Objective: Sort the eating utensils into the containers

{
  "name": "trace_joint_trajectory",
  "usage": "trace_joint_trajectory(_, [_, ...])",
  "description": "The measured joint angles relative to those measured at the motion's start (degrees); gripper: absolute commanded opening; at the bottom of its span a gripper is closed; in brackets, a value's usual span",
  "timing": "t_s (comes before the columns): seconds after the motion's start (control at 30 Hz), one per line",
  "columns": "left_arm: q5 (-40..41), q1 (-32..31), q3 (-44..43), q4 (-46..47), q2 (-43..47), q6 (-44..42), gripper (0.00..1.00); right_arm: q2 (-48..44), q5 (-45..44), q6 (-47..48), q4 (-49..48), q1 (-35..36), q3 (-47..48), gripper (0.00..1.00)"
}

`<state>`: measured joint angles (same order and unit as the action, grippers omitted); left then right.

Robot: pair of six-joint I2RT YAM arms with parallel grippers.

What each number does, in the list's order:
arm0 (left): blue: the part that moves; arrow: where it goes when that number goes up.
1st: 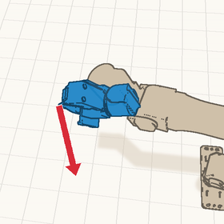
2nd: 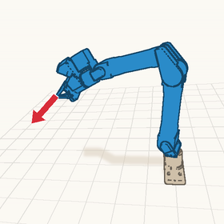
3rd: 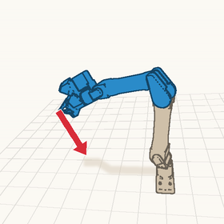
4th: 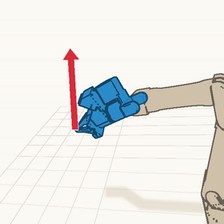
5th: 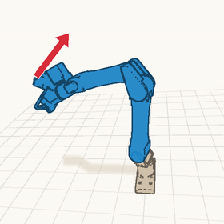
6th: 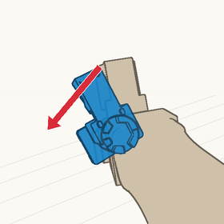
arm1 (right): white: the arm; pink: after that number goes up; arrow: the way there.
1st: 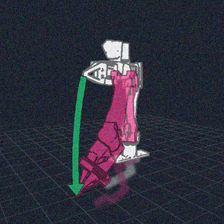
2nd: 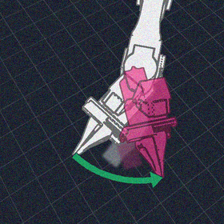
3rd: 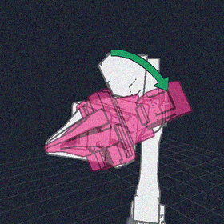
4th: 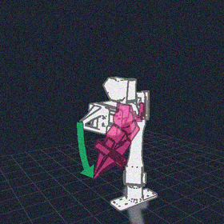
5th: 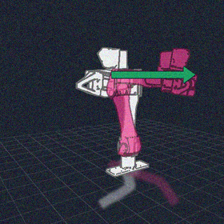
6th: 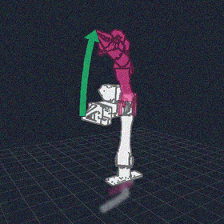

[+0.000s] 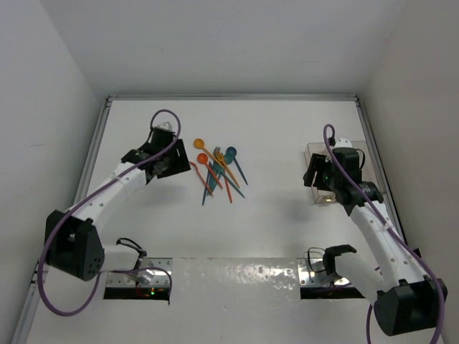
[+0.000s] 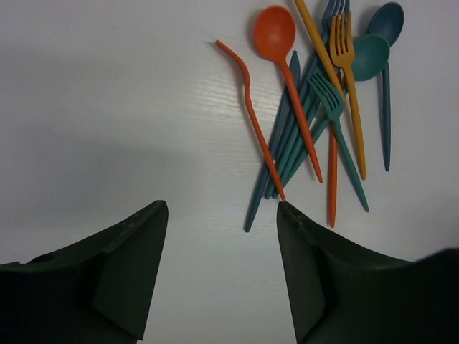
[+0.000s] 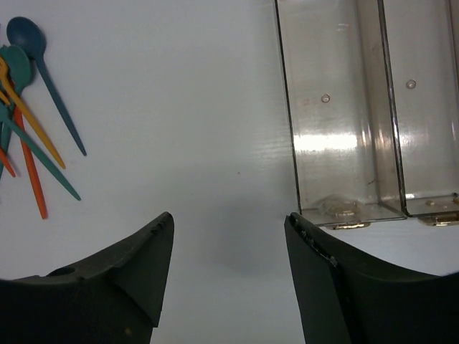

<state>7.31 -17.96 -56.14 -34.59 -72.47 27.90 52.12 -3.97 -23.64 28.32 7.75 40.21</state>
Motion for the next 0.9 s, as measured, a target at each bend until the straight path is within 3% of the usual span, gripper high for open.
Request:
trace_joint_trajectory(0.43, [-0.26, -1.99, -5.75, 6.73, -23.54, 6.91, 0.44, 0.59, 2.27, -0.63, 0.96, 0.00, 0.74, 0.65])
trace_joint_trajectory(0.9, [-0.46, -3.72, -11.96, 9.09, -33.42, 9.18, 0.33, 0.57, 2.97, -0.85, 0.92, 0.00, 0.74, 0.66])
